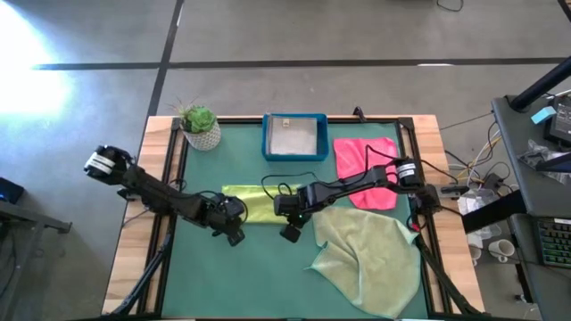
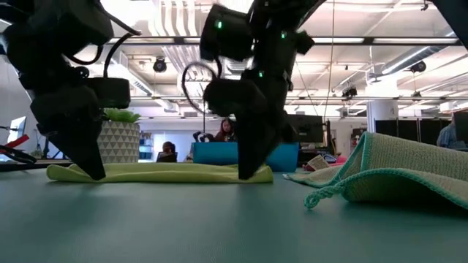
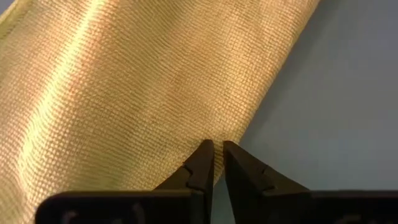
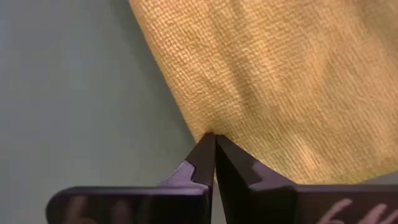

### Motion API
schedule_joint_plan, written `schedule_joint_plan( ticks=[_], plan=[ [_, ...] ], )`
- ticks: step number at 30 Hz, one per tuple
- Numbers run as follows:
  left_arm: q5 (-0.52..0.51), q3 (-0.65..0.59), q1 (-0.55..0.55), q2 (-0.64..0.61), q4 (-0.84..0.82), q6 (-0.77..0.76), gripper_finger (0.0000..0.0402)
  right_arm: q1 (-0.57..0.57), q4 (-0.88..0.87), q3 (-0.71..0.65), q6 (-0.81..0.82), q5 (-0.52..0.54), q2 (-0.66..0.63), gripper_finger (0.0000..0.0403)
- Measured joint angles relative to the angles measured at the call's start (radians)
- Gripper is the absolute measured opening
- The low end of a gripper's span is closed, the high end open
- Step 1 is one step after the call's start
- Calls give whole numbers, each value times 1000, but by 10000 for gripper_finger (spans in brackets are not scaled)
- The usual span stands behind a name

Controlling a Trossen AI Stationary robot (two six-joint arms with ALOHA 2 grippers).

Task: Fold microfiber towels
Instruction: Fold the green microfiber cloth

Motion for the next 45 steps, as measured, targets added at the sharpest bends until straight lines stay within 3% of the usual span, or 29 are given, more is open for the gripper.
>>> schedule_joint_plan(
  ticks=[2,8,15,25,27,32,34,45],
  plan=[
    [25,1,-8,-15,6,0,22,7,2,1,29,-47,12,8],
    [229,7,-33,-63,6,25,21,48,2,2,63,-66,16,8],
    [256,10,-39,-61,-8,27,21,77,13,9,112,-209,17,8],
    [225,15,-41,-203,-48,62,21,87,20,9,99,-141,-37,8],
    [163,15,-41,-248,-78,64,21,87,21,9,96,-111,-62,8],
    [-103,13,-20,-322,-140,64,21,83,23,9,65,11,-116,8],
    [-153,11,9,-328,-143,74,21,74,33,9,45,41,-121,8],
    [3,10,115,-177,-65,211,21,43,83,7,-2,44,-45,8]
  ],
)
